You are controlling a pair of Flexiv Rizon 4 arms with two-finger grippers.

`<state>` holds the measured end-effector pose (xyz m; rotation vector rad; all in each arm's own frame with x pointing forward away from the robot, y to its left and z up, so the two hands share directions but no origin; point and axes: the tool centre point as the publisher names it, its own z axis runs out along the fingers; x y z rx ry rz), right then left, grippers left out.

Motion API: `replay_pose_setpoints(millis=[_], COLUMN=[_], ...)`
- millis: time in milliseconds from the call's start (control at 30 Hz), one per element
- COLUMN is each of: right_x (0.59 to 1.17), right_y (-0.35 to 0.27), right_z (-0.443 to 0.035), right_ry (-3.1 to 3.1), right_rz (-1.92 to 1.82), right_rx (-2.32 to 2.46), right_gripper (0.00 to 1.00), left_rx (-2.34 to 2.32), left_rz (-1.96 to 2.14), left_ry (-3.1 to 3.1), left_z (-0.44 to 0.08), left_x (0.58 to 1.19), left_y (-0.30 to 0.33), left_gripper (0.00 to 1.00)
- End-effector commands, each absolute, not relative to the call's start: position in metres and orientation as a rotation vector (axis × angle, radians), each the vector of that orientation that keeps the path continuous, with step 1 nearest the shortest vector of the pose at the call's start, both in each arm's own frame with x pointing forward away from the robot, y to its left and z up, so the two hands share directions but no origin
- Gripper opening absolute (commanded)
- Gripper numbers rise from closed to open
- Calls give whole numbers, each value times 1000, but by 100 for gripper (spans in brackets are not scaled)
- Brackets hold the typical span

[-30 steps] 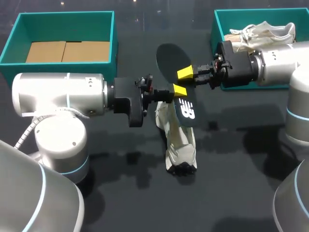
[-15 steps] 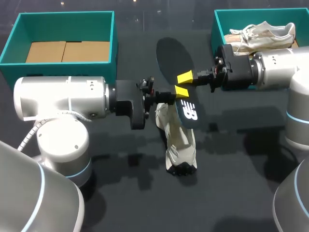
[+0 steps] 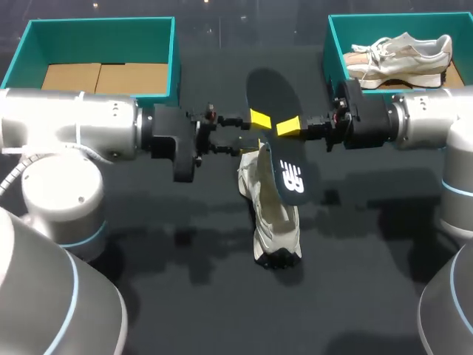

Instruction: Take the shoe out of the shoebox, open the shoe tongue, remove and reinsert the insole, then place the shoe into the shoebox

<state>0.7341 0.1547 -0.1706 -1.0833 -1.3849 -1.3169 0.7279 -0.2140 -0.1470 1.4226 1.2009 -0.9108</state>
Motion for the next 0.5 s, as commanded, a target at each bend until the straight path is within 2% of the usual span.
replay_pose_setpoints(millis=[33,267,400,500], right_x=[727,727,727,727], right_y=[152,152,152,152], right_z=[-172,-172,-172,-172], right_ry=[-1376,-1376,-1376,-1376], right_rz=[-1326,-1326,-1326,-1326], right_rx=[-1089,-1089,-1089,-1089], right_gripper=[0,0,0,0], left_rx=[1543,1543,1603,1773], left_rz=[-925,-925,-899,-636], left_ry=[1208,1208,1379,1645], left_z=[-132,-132,-116,-96], left_x=[731,731,740,753], left_y=[-182,-182,-194,-202], left_gripper=[100,100,100,100])
